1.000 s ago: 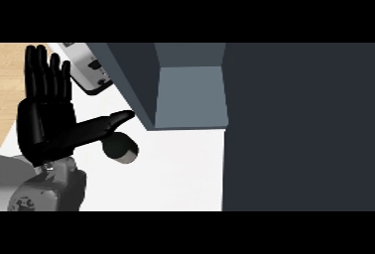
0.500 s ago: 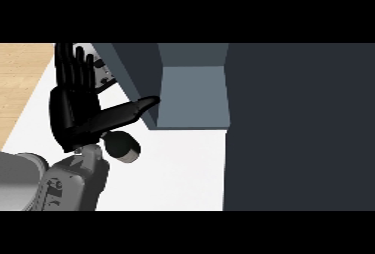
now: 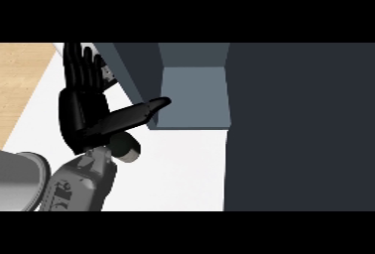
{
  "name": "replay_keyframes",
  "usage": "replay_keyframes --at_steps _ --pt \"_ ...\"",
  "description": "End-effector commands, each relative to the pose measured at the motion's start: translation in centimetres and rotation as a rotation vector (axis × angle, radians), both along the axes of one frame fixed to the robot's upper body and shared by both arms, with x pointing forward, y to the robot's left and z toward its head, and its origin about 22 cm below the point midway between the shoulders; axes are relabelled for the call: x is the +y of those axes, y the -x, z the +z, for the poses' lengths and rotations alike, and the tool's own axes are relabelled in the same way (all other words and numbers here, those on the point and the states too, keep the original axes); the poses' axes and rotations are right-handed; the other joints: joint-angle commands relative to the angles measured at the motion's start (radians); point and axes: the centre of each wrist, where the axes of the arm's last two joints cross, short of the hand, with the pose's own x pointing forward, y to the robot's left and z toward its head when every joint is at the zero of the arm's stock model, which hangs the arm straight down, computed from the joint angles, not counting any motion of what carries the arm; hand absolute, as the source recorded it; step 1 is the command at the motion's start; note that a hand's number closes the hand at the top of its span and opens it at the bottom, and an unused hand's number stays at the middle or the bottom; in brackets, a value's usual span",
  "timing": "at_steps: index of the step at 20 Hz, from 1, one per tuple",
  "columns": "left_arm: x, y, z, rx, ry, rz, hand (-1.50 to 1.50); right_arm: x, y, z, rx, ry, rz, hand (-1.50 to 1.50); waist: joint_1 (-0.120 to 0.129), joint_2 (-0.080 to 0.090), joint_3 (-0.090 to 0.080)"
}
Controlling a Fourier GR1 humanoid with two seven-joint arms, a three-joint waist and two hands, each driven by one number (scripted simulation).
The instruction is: Pick up the wine, place it into the cabinet and close the cabinet
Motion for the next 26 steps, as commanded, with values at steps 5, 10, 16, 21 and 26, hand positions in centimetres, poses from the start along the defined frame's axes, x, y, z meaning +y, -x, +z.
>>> replay_keyframes --at_steps 5,10,16,21,26 --pt "-0.3 0.4 -2.3 0.03 -0.004 0.033 -1.5 -0.2 -2.2 0.5 -0.006 -0.005 -0.01 -1.5 0.001 0.002 0.0" --pt "-0.5 4.1 -1.5 0.043 0.0 0.057 -1.5 -0.1 -0.5 0.5 -0.014 -0.013 -0.017 -1.5 0.004 -0.001 0.0" --pt "3.7 3.8 -1.4 0.081 -0.023 0.133 -1.5 0.1 0.7 0.7 0.014 0.013 -0.015 -1.5 0.003 -0.001 0.0" --pt "2.5 5.8 -4.0 0.117 -0.021 0.138 -1.5 1.6 -1.3 -0.1 0.005 0.014 0.001 -1.5 0.006 0.0 0.0" --pt "4.3 5.1 -6.2 0.137 -0.035 0.164 -1.5 -0.9 -0.4 1.4 -0.001 0.011 0.015 -1.5 0.003 0.0 0.0"
